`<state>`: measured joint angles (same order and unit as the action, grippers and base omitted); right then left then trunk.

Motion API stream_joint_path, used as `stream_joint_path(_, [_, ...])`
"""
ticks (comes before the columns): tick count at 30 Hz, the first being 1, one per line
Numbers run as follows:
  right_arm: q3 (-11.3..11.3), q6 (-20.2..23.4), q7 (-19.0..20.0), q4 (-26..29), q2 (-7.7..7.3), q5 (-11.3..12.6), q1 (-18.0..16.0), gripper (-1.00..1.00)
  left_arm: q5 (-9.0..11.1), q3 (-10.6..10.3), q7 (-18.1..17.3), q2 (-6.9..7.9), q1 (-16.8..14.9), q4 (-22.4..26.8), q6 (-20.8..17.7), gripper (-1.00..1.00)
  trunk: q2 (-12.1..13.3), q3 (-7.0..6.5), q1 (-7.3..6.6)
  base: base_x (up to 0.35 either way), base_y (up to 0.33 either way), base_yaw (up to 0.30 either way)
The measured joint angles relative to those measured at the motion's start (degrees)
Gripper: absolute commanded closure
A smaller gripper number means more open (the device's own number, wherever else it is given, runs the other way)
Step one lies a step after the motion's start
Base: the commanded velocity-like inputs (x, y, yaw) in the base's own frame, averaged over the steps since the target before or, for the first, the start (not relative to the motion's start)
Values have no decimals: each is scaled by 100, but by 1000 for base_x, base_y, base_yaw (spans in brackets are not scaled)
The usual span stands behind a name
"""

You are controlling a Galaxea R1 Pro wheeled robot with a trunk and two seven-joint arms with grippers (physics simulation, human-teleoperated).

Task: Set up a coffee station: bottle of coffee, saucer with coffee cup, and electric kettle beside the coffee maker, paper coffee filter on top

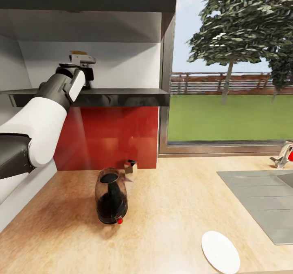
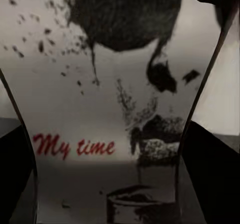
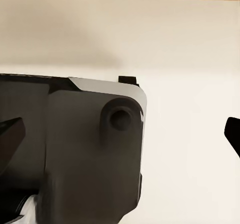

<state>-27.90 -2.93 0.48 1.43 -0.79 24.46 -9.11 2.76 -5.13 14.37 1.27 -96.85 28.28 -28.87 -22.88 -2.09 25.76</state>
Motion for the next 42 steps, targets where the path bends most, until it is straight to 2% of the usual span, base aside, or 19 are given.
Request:
stream_joint_path(19, [0,-6,8,2,9,0,16,-100,9,31,33,6,0,72,7,100,0,0,0,0,0,0])
stream_joint_path(32, [-9,-8,8,17,18,-18,15,-100,93,12,-33,-110,-16,83,-39,100,0,0,0,0,0,0])
stream_joint_path(37, [-8,-8,8,18,18,-18,15,-100,92,16,-33,-106,-17,256,-66,100,0,0,0,0,0,0])
stream_joint_path(42, [-1,-8,15,25,18,-4,15,-100,87,14,-39,-105,-17,530,-354,100,0,0,0,0,0,0])
